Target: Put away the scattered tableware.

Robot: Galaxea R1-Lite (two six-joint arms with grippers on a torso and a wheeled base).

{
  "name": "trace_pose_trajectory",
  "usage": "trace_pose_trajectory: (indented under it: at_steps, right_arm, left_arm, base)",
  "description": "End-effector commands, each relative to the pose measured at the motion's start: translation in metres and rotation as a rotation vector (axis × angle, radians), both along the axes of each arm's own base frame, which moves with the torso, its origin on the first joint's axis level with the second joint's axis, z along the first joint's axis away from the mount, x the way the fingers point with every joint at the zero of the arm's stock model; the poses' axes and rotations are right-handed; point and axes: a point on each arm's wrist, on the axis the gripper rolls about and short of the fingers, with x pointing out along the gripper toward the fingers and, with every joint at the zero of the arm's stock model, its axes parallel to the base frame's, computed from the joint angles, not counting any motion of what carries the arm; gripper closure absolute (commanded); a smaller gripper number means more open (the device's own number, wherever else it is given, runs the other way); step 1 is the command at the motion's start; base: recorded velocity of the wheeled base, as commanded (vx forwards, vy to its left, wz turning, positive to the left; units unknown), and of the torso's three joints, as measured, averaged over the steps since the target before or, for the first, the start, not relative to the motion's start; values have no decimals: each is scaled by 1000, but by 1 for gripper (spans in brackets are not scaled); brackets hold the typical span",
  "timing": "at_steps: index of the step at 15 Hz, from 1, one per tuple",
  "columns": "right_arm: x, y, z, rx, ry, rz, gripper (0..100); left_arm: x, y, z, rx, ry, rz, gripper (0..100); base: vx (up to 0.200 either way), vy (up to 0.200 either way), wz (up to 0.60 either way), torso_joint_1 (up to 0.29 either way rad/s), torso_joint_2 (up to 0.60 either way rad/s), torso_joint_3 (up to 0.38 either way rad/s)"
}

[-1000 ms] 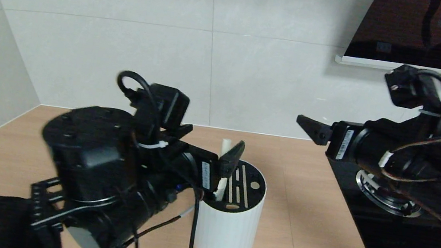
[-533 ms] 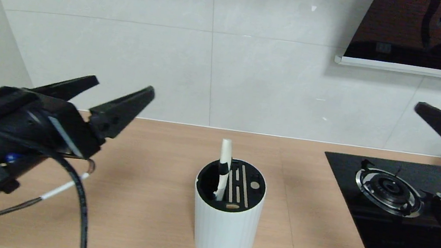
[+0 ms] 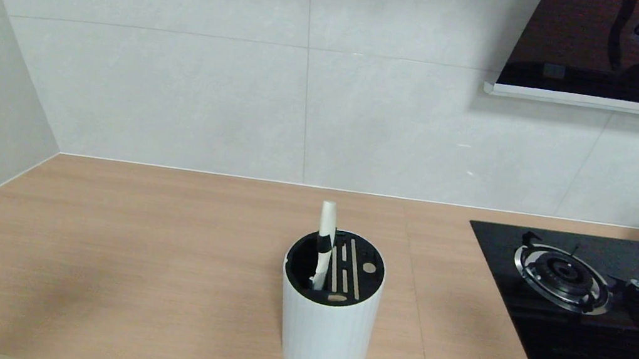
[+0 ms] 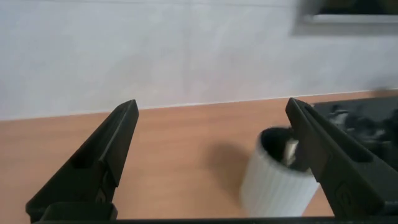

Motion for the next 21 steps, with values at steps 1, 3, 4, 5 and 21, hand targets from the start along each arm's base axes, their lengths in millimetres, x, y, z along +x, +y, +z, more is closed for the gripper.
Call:
trace_pose_trajectory:
  at_steps: [1,3,4,5,21]
  right_arm:
    - [-61,-15,-21,12,-55,-48,0]
    - [-80,-16,-44,-19,-52,-124,0]
    - [-88,-16,-57,-60,-71,-162,0]
    - [-95,-16,-68,-94,-94,-179,0]
    - [-62,-7,-183,-47,125,-96,0]
  left_arm:
    - [-52,21,-9,-39,-111,105,0]
    - [-67,23,-22,-6,-114,172,0]
    - [-75,23,-34,14,-111,211,0]
    - [-83,23,-45,39,-111,232,0]
    - [-55,11,-166,134,85,297,0]
  base:
    - [0,0,0,0,0,0]
    - [0,0,0,0,0,0]
    - [0,0,0,0,0,0]
    - [0,0,0,0,0,0]
    - [0,0,0,0,0,0]
